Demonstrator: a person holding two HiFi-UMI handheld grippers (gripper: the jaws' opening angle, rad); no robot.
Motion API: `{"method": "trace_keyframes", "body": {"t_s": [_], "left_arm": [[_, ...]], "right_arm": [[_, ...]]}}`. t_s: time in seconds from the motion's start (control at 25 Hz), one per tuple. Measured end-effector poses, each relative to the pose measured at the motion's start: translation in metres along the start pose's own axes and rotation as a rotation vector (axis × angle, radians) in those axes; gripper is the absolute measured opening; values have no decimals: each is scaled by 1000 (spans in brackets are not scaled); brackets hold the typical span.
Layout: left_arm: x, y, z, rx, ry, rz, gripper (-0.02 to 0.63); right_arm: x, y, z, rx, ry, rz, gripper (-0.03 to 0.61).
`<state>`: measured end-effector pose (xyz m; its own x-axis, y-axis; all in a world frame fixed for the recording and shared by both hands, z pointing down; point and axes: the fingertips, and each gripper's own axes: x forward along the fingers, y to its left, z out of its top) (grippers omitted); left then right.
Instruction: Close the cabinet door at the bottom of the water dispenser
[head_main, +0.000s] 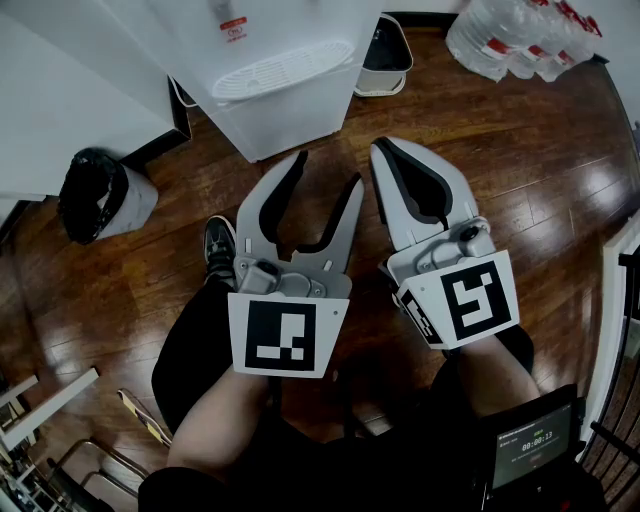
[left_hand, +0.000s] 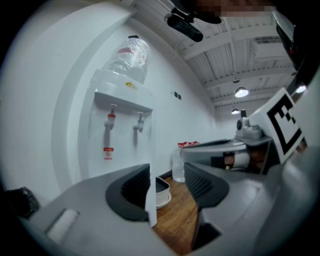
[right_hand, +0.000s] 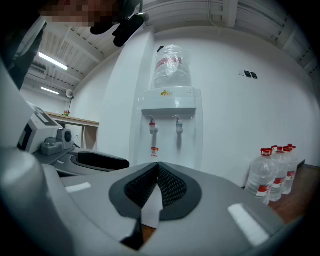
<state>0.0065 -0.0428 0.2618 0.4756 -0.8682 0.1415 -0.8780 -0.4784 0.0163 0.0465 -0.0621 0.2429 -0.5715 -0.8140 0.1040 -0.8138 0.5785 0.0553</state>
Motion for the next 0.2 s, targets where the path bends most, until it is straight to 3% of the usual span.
{"method": "trace_keyframes", "body": {"t_s": [0.2], "left_arm": [[0, 1, 0, -4, 0, 5, 233]], "right_arm": [[0, 0, -1, 5, 1, 1, 5]]}}
